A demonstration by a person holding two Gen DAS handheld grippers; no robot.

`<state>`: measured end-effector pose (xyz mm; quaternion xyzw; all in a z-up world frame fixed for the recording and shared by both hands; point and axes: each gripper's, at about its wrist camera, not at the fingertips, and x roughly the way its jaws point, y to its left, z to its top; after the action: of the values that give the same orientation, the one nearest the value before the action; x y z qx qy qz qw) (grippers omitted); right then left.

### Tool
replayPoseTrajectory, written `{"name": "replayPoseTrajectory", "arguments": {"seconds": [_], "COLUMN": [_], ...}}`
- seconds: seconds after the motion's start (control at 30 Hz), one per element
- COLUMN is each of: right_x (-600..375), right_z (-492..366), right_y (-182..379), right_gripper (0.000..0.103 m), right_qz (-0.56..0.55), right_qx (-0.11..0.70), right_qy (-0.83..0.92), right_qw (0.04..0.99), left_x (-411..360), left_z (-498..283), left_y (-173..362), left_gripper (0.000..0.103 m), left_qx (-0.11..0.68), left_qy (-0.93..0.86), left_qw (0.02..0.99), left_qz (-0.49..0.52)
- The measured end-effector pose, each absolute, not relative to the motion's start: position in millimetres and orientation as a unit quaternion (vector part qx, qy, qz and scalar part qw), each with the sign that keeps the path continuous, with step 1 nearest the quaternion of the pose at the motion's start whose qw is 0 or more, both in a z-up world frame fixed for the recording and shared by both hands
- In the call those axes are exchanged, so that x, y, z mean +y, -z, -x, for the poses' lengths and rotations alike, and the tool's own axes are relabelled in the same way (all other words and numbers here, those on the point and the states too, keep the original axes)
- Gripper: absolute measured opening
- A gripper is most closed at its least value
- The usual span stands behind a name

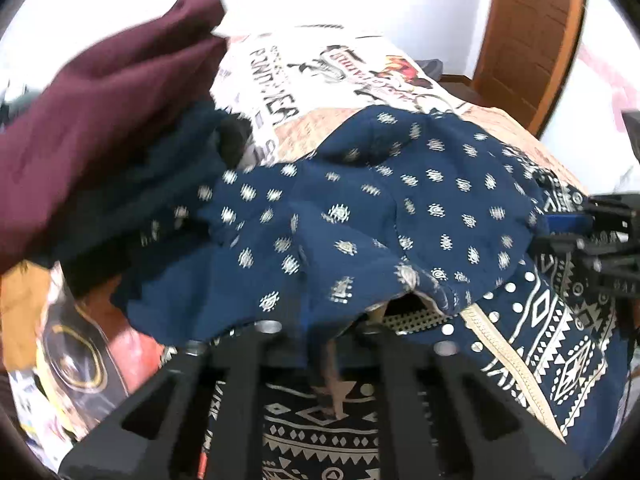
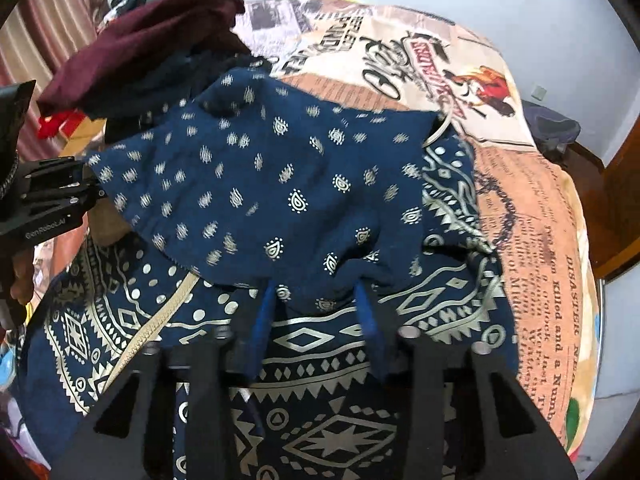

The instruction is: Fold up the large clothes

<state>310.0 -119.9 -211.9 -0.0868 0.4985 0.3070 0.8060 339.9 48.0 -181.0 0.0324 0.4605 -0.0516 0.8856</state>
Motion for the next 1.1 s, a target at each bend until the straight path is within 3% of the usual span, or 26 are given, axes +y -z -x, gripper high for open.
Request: {"name": "replayPoseTrajectory", "arguments": {"seconds": [0.03,0.13,0.43,0.57,0.7,0.87,0.93,0.97,1.1], "right_x": [-122.4,-134.8,-173.6,-166.5,-159.8,-162.1,-164.9,-166.9,-178.3], "right_z": [-310.4,-306.8,-299.5,-286.4,-279.7,-272.8,-268.7,-266.7,-261.5], "right_y": [210.4,199.8,178.6,189.6,198.3,185.3,179.1,176.4,164.9], "right_gripper": [0.018,0.014,0.013,0.013,0.018,0.026,0.028,0.029,0.032], "right_qz": [0.085,0.060,0.008,0.030,0.056,0.052,0.054,0.058,0.062], "right_qx": [0.494,0.486,0.489,0.505,0.507,0.513,0.507,0.505,0.491], "right_qy": [-0.304,-0.298,-0.299,-0.310,-0.301,-0.307,-0.302,-0.298,-0.287], "right_qw": [0.810,0.819,0.820,0.805,0.806,0.800,0.805,0.808,0.821], "left_x": [45.4,37.9,22.0,35.9,46.7,52.0,53.6,53.7,68.4], "left_z": [-340.3,-328.3,-290.2,-288.1,-283.2,-272.6,-266.9,-260.9,-244.2], "left_y": [179.3,165.2,177.1,210.4,210.2,201.5,195.3,190.6,175.7], "left_gripper": [0.006,0.006,0.006,0.009,0.012,0.024,0.045,0.049,0.053], "left_qx": [0.458,0.443,0.463,0.519,0.518,0.522,0.519,0.512,0.494], "left_qy": [0.058,0.086,0.117,0.111,0.109,0.105,0.090,0.079,0.052], "left_qw": [0.887,0.892,0.873,0.845,0.848,0.846,0.850,0.855,0.868], "left_qz": [-0.033,-0.039,-0.100,-0.064,-0.027,-0.018,-0.024,-0.027,-0.011]}}
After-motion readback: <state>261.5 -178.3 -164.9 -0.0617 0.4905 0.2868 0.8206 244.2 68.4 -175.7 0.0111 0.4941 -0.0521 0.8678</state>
